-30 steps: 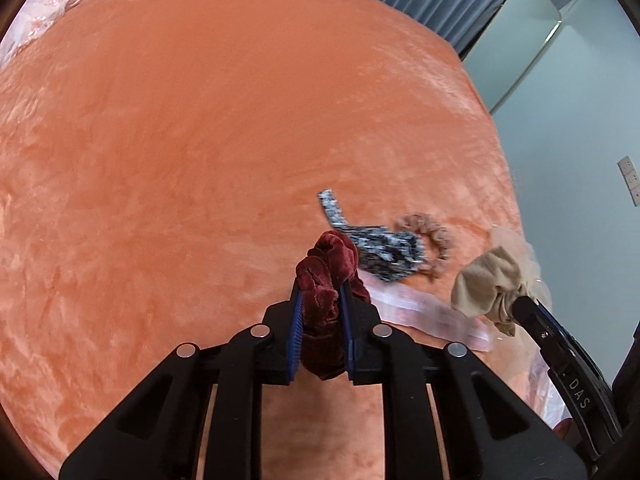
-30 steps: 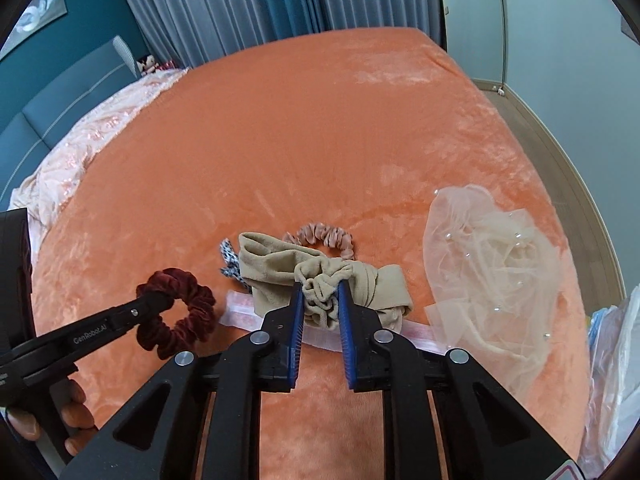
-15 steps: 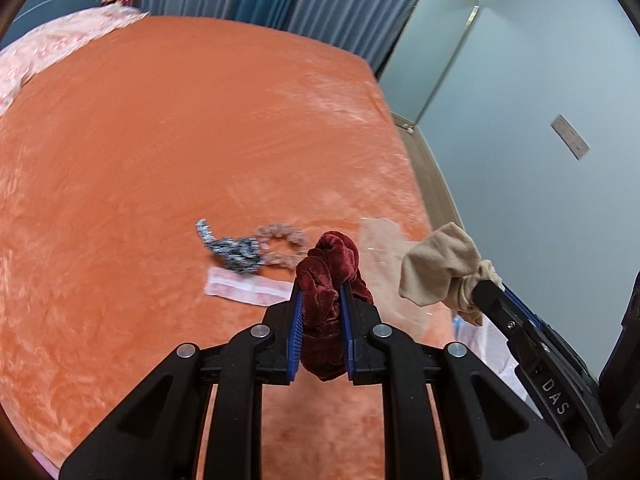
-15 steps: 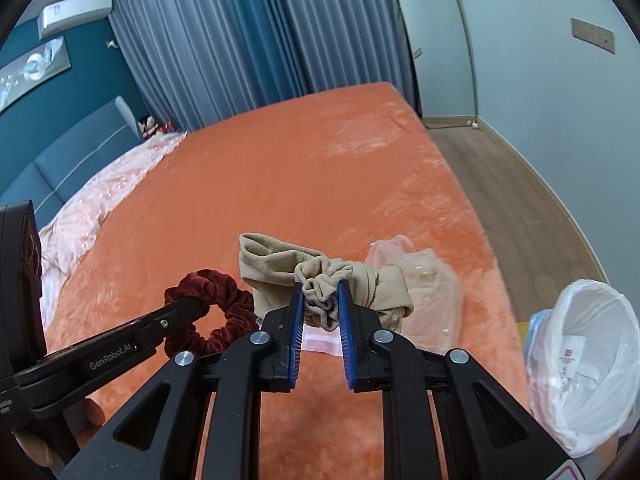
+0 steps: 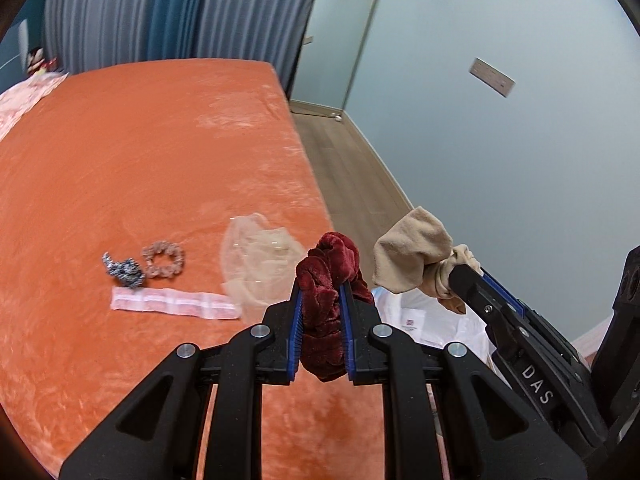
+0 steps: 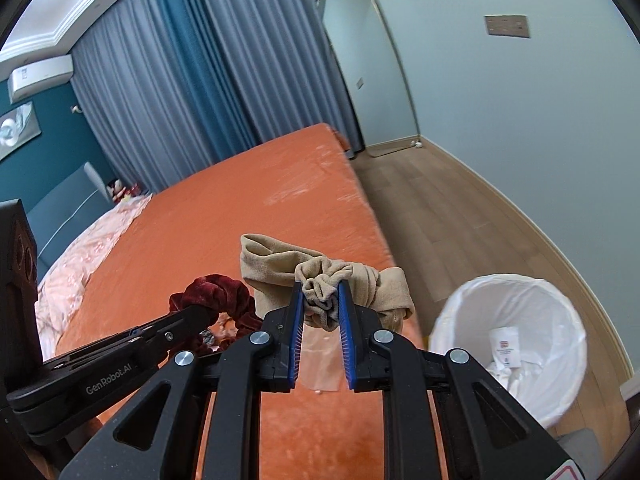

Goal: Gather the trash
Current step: 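Lift the scrunchie and stockings and carry both over the trash bin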

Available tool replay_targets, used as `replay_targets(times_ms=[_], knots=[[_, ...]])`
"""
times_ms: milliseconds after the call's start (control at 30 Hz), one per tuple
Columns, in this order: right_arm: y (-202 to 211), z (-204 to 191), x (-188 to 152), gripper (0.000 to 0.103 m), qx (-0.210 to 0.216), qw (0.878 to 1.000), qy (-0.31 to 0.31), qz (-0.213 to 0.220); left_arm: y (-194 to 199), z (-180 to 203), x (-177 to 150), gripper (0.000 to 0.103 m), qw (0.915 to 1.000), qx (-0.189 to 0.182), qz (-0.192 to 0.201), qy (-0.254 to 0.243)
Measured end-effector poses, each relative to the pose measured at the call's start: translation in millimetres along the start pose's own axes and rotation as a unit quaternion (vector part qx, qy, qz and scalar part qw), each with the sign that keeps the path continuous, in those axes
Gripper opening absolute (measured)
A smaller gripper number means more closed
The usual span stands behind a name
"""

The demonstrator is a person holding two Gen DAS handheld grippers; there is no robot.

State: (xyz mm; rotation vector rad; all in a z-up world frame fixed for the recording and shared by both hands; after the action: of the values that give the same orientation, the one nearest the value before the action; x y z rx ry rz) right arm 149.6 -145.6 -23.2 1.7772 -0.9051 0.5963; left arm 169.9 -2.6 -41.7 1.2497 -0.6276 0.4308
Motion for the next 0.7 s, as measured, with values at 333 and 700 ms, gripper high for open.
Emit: replay_targets(times_ms=[333,700], knots=[[45,67,2,0.016,-0.036,0.998,-0.042,0.03,-5,91,-7,0.016,0.9975,-0.036,-0.002,-0.061],[70,125,-5,0.016,-0.071,0.993,-0.085,0.047,-17,158,-19,0.016,0.992,-0.069,-0.015,-0.105]])
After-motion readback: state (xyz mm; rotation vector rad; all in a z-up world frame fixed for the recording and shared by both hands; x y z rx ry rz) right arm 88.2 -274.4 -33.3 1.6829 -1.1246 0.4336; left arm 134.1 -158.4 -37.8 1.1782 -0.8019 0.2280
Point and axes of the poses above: each gripper's, at about its wrist camera, not at the fingertips, and y roughly against the way its jaws point, z to its right, x to its top, the point moved 7 cm from there along -y, roughly the way its jaws point, and after that the axes turned 8 degrees about x, right-handed, at the moved point
